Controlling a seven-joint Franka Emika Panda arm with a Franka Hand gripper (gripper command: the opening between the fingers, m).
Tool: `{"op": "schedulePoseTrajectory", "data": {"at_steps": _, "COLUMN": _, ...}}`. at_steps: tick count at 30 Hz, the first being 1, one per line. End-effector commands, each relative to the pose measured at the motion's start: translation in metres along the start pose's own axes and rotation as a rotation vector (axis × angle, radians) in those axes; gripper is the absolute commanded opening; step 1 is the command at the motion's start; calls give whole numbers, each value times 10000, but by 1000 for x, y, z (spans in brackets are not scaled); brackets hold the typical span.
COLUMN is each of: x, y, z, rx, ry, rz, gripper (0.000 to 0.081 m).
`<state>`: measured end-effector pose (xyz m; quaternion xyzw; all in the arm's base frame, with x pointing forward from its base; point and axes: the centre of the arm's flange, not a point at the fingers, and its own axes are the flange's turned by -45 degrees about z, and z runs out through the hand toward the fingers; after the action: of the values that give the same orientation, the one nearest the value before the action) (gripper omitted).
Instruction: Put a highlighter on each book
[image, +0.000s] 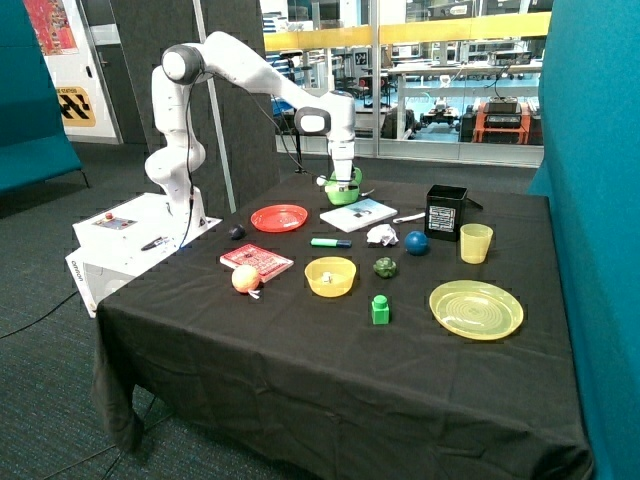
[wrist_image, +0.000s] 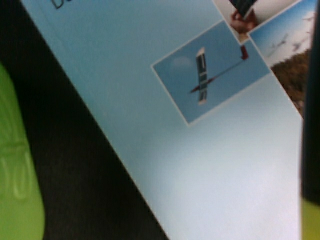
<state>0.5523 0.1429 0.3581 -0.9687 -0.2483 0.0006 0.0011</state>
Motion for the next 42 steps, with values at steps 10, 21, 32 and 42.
{"op": "schedulePoseTrajectory", "data": {"at_steps": 10, "x": 19, "y": 2, "z": 41, "rx": -24, "ry": 6, "rz": 274, "gripper": 0}}
{"op": "schedulePoseTrajectory", "data": {"at_steps": 21, "x": 23, "y": 11, "z": 64, "rx": -24, "ry": 7, "rz": 694, "gripper": 0}}
{"op": "schedulePoseTrajectory", "data": {"at_steps": 32, "x": 28, "y": 15, "z": 72, "rx": -24, "ry": 7, "rz": 807, "gripper": 0}}
{"op": "schedulePoseTrajectory", "data": {"at_steps": 42, "x": 28, "y": 12, "z": 71, "rx": -24, "ry": 7, "rz": 670, "gripper": 363}}
